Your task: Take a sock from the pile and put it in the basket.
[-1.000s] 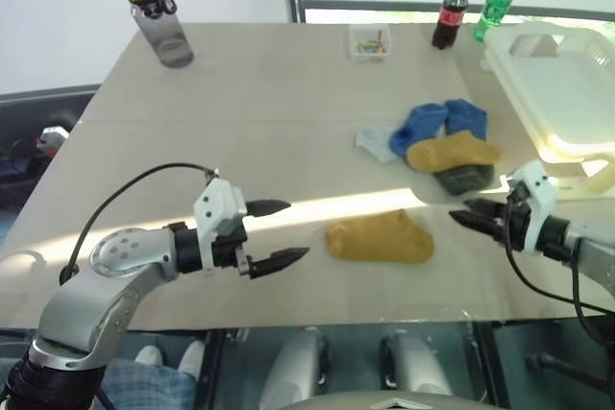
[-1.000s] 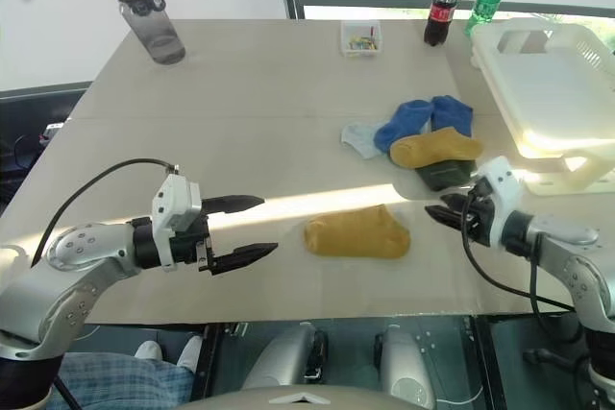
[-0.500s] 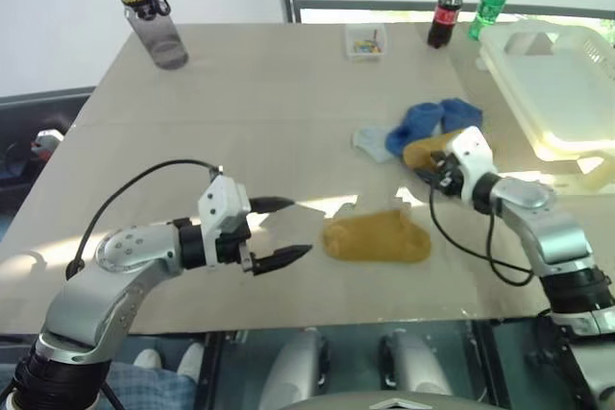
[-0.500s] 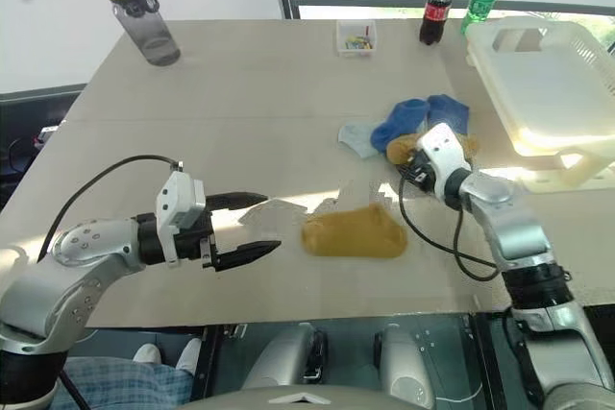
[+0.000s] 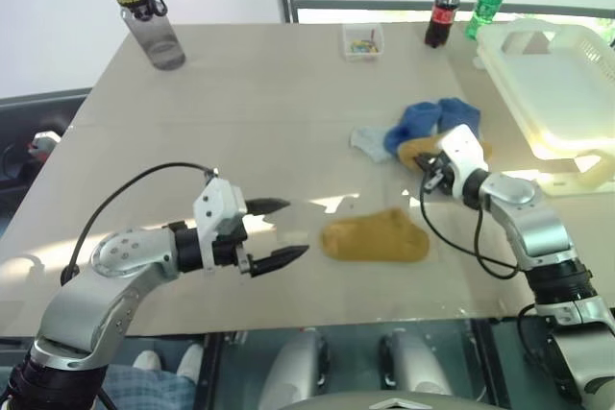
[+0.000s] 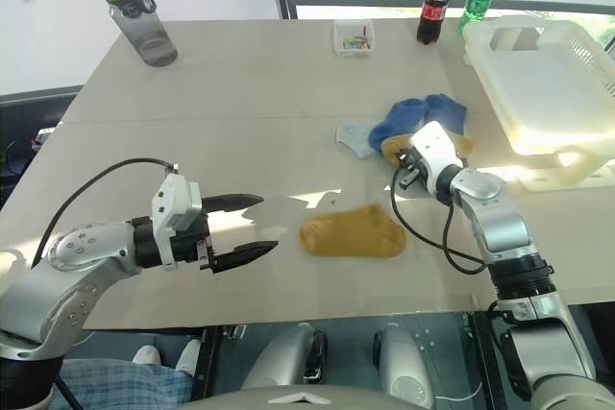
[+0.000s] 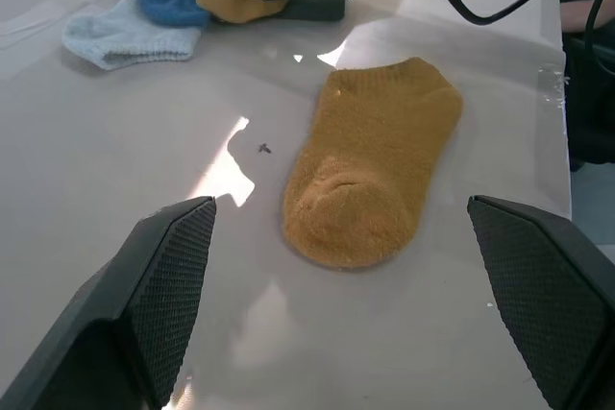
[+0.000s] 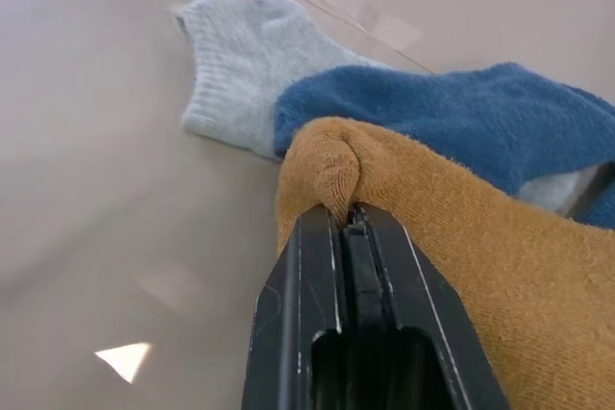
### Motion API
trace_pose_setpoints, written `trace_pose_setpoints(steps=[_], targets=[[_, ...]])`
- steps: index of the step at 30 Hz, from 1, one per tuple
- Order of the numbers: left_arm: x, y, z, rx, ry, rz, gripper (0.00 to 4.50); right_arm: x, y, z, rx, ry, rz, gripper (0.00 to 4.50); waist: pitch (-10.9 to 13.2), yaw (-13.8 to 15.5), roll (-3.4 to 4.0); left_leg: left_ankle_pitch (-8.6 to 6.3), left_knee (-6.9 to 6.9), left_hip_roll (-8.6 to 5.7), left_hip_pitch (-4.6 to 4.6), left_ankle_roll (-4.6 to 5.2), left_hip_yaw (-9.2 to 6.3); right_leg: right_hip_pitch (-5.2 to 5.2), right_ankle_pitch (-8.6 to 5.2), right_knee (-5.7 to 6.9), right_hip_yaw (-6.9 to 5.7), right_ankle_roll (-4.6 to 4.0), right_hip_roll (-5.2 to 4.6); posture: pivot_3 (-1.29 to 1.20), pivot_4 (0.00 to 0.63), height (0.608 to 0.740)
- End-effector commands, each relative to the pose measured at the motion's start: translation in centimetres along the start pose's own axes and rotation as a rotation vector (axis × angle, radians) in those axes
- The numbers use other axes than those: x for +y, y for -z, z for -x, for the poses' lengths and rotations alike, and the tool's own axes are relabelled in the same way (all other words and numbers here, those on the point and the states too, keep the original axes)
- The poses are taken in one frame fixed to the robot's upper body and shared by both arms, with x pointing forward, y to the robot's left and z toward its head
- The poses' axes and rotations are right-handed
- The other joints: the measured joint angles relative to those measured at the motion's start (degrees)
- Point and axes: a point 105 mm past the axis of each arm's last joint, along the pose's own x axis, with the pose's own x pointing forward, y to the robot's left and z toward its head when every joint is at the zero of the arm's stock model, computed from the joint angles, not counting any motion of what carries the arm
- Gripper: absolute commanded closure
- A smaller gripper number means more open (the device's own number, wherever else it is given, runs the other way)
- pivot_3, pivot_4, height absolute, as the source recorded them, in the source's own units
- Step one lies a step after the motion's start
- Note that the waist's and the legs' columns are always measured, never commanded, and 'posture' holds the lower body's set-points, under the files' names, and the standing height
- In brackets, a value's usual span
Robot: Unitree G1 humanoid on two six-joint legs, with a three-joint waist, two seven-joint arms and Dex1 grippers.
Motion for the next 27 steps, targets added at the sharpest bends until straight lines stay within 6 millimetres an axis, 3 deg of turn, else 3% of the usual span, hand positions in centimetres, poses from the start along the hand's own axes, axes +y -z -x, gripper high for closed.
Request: trace_pose_setpoints(steps=[1, 8, 14, 25, 27], targets=[[-0.3, -0.9, 0.2, -0.019, 0.003, -0.042, 0.00, 1.3, -3.2, 0.1, -0.094, -0.058, 0.024, 4.40, 0.0, 0.0, 0.00, 0.00, 0.00, 0.00, 0.00, 0.00, 0.00, -0.01, 0.00, 0.00, 0.01, 0.00, 0.00, 0.00, 0.150, 0.740], [-0.3, -0.9, 0.1, -0.018, 0.008, -0.042, 0.00, 6.7, -5.0, -0.2, -0.113, -0.228, -0.110, 4.40, 0.0, 0.0, 0.00, 0.00, 0.00, 0.01, 0.00, 0.00, 0.00, -0.03, 0.00, 0.02, 0.02, 0.00, -0.02, 0.00, 0.150, 0.740], [-0.4, -0.9, 0.1, -0.019, 0.009, -0.040, 0.00, 10.3, -4.3, -1.3, -0.046, -0.288, -0.155, 4.40, 0.0, 0.0, 0.00, 0.00, -0.01, 0.00, -0.01, -0.01, -0.01, -0.07, 0.00, 0.03, 0.02, 0.00, -0.04, 0.00, 0.150, 0.740], [-0.6, -0.7, 0.0, -0.015, 0.010, -0.028, 0.00, 14.6, -4.5, -4.8, 0.008, -0.357, -0.189, 4.40, 0.0, -0.2, 0.00, 0.05, -0.06, -0.02, 0.01, -0.09, -0.01, -0.16, 0.00, 0.07, 0.01, -0.01, 0.01, 0.00, 0.150, 0.740], [-0.6, -0.8, 0.0, -0.015, 0.011, -0.026, 0.00, 15.4, -5.0, -5.0, -0.013, -0.384, -0.216, 3.85, 0.0, -0.2, 0.00, 0.05, -0.07, -0.03, 0.01, -0.10, -0.01, -0.16, 0.00, 0.07, 0.00, -0.01, 0.01, 0.00, 0.150, 0.740]])
